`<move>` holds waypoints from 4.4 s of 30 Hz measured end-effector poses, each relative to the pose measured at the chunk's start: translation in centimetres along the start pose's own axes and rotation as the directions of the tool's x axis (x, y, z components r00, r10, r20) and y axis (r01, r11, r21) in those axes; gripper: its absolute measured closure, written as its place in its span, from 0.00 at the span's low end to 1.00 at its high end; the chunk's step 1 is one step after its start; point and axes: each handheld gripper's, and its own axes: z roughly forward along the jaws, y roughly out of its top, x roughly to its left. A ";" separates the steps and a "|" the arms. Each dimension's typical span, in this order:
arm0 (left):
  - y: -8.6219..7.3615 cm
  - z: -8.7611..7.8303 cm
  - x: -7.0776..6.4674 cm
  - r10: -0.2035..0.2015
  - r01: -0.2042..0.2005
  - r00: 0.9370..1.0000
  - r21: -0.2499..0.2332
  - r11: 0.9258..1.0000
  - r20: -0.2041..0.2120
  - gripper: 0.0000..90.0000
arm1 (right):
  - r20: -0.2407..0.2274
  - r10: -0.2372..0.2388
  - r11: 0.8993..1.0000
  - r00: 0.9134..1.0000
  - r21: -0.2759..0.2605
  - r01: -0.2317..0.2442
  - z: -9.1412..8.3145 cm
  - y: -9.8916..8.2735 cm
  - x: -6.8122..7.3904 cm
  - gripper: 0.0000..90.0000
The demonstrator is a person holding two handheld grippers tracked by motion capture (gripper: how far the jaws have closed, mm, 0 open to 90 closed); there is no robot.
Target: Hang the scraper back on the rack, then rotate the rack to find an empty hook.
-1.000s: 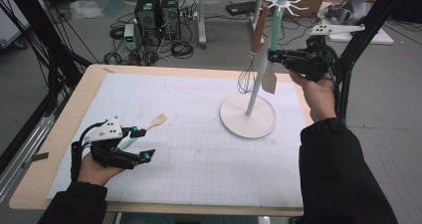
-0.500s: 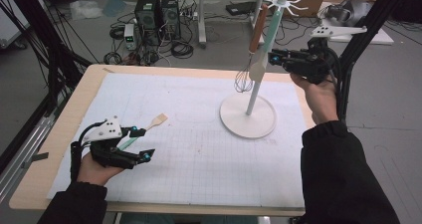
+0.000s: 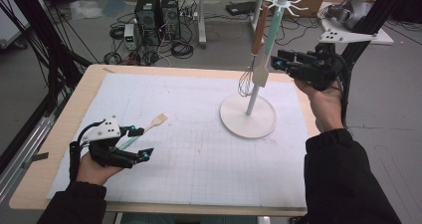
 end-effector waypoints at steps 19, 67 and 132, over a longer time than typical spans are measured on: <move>-0.3 -0.3 0.4 -0.018 0.018 0.999 0.001 1.000 -0.032 0.26 | -0.100 -0.001 1.000 0.995 0.027 0.003 1.0 -1.2 2.8 0.40; -0.4 -0.4 0.5 -0.016 0.017 0.999 0.007 1.000 -0.043 0.25 | -0.071 -0.064 0.996 0.995 0.054 0.068 -0.8 1.7 1.7 0.99; -0.3 -0.6 0.6 -0.022 0.022 0.999 -0.005 1.000 -0.029 0.25 | 0.060 -0.096 0.995 0.994 0.019 0.095 -1.3 9.0 0.8 0.99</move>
